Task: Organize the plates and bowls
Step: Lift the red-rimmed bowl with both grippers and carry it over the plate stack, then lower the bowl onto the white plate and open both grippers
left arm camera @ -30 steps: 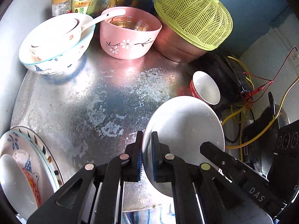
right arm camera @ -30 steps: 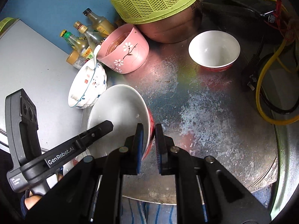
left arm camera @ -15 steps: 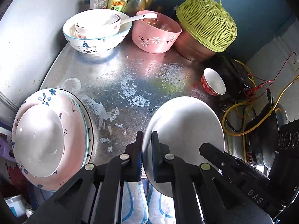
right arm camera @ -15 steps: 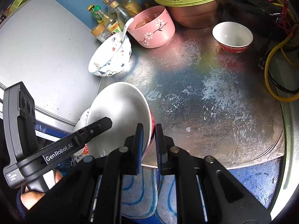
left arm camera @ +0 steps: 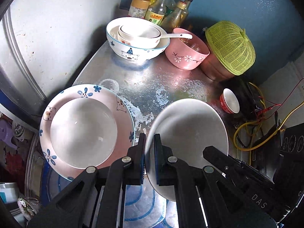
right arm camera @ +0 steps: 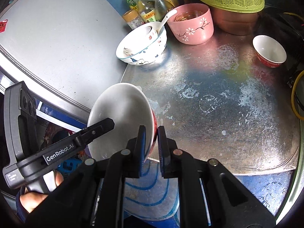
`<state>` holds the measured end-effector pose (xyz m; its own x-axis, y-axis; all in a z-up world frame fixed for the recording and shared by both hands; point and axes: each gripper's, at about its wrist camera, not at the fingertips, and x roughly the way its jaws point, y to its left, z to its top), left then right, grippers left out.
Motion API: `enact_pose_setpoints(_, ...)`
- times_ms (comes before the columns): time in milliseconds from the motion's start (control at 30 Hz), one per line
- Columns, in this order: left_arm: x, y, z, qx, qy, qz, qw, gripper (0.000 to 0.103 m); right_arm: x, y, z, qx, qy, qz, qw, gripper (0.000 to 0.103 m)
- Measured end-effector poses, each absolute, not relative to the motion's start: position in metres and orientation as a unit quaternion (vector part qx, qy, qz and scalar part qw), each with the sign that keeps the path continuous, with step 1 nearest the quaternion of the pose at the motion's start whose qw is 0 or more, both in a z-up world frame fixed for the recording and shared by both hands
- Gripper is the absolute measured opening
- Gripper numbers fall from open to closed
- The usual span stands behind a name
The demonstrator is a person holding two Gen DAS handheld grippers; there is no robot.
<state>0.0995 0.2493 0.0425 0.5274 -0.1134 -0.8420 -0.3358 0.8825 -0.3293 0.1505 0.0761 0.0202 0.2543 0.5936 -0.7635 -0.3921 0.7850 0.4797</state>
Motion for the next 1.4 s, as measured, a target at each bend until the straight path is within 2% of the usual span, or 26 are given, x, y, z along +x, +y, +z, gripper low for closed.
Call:
enact_pose_setpoints(700,0.059,0.333,0.039,-0.289,0.461,0.142,0.826,0.006,0.142,0.170,0.025,0.032,0.532,0.383,0.754,0.013)
enact_pose_setpoints(1400,0.080,0.366,-0.010,-0.281,0.507,0.174,0.796,0.009,0.161,0.219,-0.020,-0.026,0.566,0.389,0.727,0.013)
